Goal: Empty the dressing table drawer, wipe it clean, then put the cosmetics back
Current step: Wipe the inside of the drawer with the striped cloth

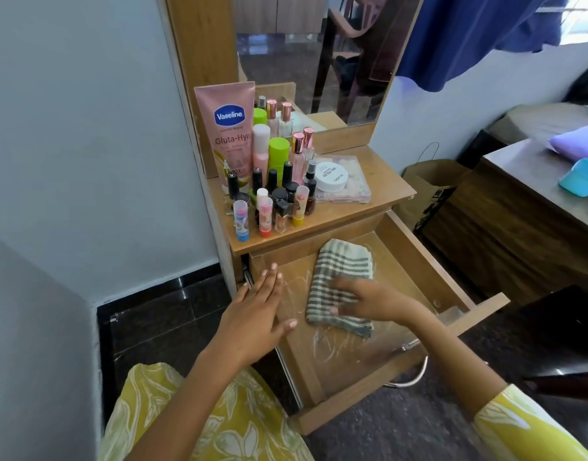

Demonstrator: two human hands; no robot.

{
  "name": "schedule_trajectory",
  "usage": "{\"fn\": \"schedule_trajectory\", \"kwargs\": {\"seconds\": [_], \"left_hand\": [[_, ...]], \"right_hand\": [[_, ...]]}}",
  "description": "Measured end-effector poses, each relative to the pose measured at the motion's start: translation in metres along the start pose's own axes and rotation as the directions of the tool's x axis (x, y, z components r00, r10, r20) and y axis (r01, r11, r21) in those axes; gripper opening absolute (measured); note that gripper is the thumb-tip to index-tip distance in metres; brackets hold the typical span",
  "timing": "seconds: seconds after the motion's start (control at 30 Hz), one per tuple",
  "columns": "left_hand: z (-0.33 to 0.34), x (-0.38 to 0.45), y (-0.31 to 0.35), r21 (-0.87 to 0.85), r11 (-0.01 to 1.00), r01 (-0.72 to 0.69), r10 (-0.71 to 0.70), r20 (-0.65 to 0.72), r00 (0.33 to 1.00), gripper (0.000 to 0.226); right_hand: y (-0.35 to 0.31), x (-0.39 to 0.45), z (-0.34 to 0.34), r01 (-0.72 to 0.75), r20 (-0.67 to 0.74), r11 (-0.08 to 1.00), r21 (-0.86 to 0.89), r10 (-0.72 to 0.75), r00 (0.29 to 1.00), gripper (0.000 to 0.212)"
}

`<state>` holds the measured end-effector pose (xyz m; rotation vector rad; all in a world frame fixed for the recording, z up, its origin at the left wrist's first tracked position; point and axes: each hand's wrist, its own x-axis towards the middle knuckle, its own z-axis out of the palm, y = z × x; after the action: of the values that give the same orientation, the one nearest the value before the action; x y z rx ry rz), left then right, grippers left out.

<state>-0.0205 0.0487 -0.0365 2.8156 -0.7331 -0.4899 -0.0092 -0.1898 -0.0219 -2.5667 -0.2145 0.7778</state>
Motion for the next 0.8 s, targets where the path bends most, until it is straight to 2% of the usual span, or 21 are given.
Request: {"fn": "schedule_trajectory", "kwargs": {"seconds": [0.07, 0.1, 0.13, 0.2, 0.27, 0.37, 0.47, 0.53, 0.6, 0.73, 0.8], "left_hand": [[-0.001, 0.000, -0.002, -0.011, 1.000, -0.013, 0.013, 0.016, 1.000, 0.079], [-0.001, -0.001, -0.002, -0.012, 1.000, -0.016, 0.016, 0.019, 1.000, 0.078], [-0.001, -0.001, -0.002, -0.012, 1.000, -0.018, 0.018, 0.021, 1.000, 0.078], [-0.001, 0.000, -0.002, -0.014, 1.000, -0.019, 0.019, 0.024, 1.000, 0.077], [-0.002, 0.000, -0.004, -0.030, 0.999, -0.024, 0.025, 0.040, 0.999, 0.075], [-0.004, 0.001, -0.006, -0.072, 0.997, -0.033, 0.038, 0.069, 0.997, 0.071], [-0.004, 0.002, -0.006, -0.074, 0.997, -0.029, 0.034, 0.067, 0.997, 0.070], [-0.003, 0.002, -0.006, -0.073, 0.997, -0.028, 0.033, 0.068, 0.997, 0.071], [-0.003, 0.001, -0.006, -0.076, 0.997, -0.029, 0.034, 0.066, 0.997, 0.071], [-0.002, 0.000, -0.006, -0.076, 0.997, -0.026, 0.031, 0.066, 0.997, 0.072], [0.000, 0.000, -0.006, -0.078, 0.997, -0.024, 0.029, 0.061, 0.998, 0.072]], "right_hand": [[0.001, 0.008, 0.000, -0.097, -0.113, 0.942, 0.323, 0.141, 0.984, 0.062], [-0.001, 0.014, 0.001, -0.145, -0.155, 0.901, 0.409, 0.226, 0.962, 0.064], [-0.004, 0.022, 0.004, -0.205, -0.169, 0.891, 0.405, 0.293, 0.941, 0.065], [-0.011, 0.036, 0.014, -0.284, -0.148, 0.925, 0.253, 0.327, 0.933, 0.065], [-0.020, 0.046, 0.027, -0.268, -0.100, 0.963, 0.029, 0.270, 0.958, 0.063], [-0.029, 0.057, 0.054, -0.072, -0.034, 0.976, -0.207, 0.067, 0.997, 0.060], [-0.022, 0.058, 0.064, 0.095, 0.011, 0.941, -0.325, -0.097, 0.995, 0.058], [-0.005, 0.058, 0.055, 0.081, -0.007, 0.926, -0.367, -0.090, 0.996, 0.060], [0.021, 0.059, 0.036, -0.011, -0.054, 0.935, -0.354, -0.009, 0.999, 0.061], [0.067, 0.052, 0.001, -0.225, -0.129, 0.950, -0.218, 0.201, 0.971, 0.059], [0.069, 0.051, -0.002, -0.280, -0.143, 0.948, -0.153, 0.259, 0.955, 0.058]]}}
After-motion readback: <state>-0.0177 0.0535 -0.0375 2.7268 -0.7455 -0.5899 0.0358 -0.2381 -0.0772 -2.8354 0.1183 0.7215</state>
